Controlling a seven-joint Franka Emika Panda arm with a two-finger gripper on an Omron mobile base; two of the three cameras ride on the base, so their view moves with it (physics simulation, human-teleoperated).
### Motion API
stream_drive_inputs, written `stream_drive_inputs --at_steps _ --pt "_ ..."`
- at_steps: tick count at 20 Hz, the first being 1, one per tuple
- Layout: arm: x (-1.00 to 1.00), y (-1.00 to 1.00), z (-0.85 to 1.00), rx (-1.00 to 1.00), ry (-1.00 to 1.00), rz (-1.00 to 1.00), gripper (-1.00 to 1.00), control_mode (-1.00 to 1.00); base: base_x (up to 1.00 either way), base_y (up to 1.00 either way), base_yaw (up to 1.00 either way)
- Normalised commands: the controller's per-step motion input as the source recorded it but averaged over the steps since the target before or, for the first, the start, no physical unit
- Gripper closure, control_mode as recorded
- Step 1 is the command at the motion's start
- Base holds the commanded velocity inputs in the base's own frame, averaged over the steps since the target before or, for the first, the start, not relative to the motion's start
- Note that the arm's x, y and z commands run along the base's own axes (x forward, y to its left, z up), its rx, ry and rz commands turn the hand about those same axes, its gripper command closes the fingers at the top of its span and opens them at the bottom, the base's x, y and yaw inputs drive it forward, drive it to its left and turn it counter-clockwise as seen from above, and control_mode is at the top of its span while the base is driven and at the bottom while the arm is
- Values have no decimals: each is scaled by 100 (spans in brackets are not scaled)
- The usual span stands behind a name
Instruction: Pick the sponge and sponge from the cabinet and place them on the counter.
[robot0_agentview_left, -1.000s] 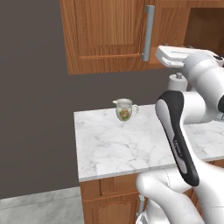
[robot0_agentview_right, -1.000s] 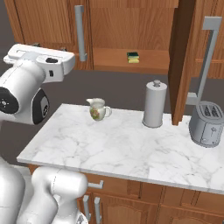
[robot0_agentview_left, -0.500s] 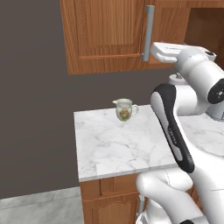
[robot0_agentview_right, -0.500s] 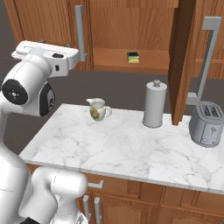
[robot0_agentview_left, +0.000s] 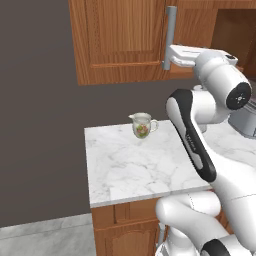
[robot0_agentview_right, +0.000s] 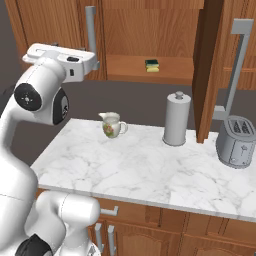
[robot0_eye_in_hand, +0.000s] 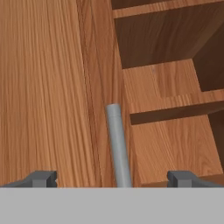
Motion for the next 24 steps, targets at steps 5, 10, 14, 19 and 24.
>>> stream_drive_inputs --at_steps 5,10,14,19,24 --pt "29 0 -1 0 0 0 -100 -100 0 0 0" --pt "30 0 0 0 0 0 -100 -100 0 0 0" --pt "27 0 0 0 0 0 -100 -100 0 0 0" --pt "27 0 -1 0 0 0 -100 -100 0 0 0" --pt "26 0 -1 0 0 0 -100 -100 0 0 0"
